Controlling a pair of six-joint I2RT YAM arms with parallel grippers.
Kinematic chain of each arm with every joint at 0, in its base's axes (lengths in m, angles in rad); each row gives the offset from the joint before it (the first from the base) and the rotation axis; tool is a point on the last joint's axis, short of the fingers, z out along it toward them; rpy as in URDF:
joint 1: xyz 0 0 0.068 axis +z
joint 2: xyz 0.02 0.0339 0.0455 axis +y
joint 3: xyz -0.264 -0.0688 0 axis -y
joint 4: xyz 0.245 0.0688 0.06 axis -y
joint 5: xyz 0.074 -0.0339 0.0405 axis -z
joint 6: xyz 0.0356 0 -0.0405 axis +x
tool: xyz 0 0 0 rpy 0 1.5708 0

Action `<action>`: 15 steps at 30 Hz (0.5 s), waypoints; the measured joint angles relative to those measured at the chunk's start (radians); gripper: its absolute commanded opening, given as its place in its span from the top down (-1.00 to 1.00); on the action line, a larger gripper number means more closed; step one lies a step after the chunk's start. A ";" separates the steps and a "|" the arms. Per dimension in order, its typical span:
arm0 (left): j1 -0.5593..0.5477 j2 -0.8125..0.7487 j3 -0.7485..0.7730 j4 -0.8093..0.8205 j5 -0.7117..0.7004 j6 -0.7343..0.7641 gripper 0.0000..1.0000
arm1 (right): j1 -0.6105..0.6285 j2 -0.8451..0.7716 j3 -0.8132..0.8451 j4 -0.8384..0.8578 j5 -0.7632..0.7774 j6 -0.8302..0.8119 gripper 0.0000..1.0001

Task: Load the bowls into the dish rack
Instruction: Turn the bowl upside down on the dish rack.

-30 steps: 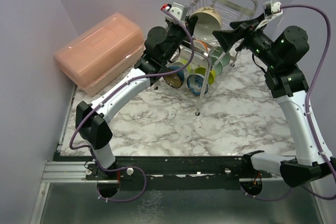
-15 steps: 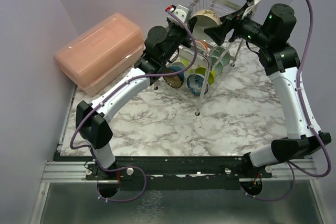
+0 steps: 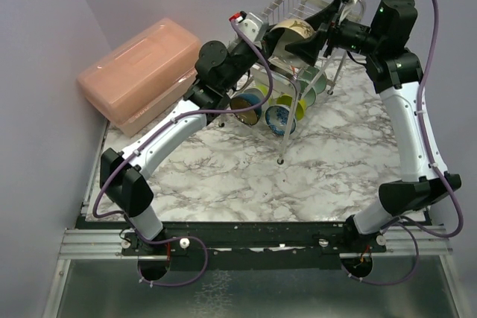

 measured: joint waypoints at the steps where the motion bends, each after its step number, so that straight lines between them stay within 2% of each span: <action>1: 0.001 -0.002 -0.002 0.006 0.004 -0.003 1.00 | -0.001 0.009 0.000 -0.005 -0.012 -0.003 -0.67; 7: 0.003 -0.004 -0.016 0.011 -0.002 -0.007 1.00 | 0.000 0.036 -0.005 -0.042 -0.052 -0.018 0.13; 11: 0.003 -0.004 -0.019 0.010 -0.014 -0.003 1.00 | -0.002 0.014 -0.051 -0.010 -0.050 -0.014 0.92; 14: 0.000 -0.004 -0.020 0.008 -0.014 0.001 0.99 | -0.004 -0.014 -0.101 0.027 -0.040 -0.002 0.99; 15: 0.000 -0.004 -0.020 0.007 -0.013 0.003 0.88 | -0.004 -0.023 -0.117 0.041 -0.035 0.002 0.99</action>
